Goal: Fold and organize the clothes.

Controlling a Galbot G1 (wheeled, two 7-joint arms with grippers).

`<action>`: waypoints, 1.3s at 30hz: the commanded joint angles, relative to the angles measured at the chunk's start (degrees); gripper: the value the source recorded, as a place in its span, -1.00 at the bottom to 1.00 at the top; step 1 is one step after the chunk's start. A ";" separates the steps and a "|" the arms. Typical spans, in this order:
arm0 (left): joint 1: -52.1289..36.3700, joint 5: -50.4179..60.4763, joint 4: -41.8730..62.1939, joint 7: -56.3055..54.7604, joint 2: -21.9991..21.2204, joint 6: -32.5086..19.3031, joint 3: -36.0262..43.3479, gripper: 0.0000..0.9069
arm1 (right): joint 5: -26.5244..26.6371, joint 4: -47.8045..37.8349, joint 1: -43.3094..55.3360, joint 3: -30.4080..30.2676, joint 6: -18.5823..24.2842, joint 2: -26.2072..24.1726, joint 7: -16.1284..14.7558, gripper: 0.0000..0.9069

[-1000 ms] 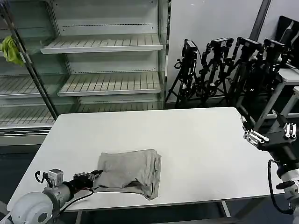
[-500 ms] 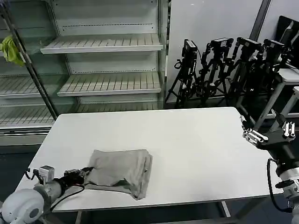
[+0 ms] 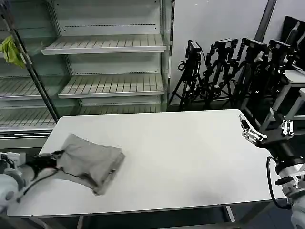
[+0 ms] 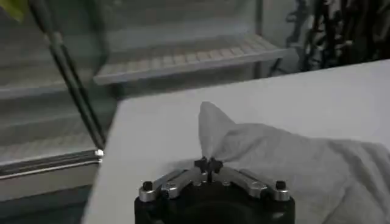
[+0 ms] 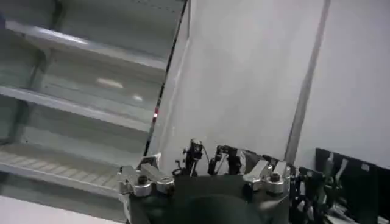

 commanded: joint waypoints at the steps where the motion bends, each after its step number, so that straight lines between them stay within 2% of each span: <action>1: -1.42 4.65 9.07 0.37 3.83 -1.05 -8.49 -0.89 | 0.01 -0.59 2.29 -2.41 0.23 -0.06 -0.18 1.00; 9: -4.45 12.36 6.65 1.42 4.29 -1.88 -9.11 -0.89 | 0.40 0.20 0.33 0.04 0.51 -0.01 -0.12 1.00; 17: -6.26 14.56 -1.30 2.26 3.21 -0.92 -6.82 -0.89 | 0.51 1.48 -3.99 4.11 1.04 1.06 -0.14 1.00; 27: -1.05 5.66 -20.94 0.33 -1.21 0.99 0.14 -0.84 | 0.47 3.51 -10.15 9.38 1.37 2.67 -0.21 1.00; 33: -2.84 0.52 -24.99 -1.43 -1.78 1.02 6.61 -0.84 | 0.19 4.54 -13.08 10.99 1.40 4.10 -0.20 1.00; 39: -7.62 -1.72 -24.60 -2.39 -3.69 0.99 12.39 -0.84 | -1.05 5.41 -13.74 10.48 1.13 5.65 -0.15 1.00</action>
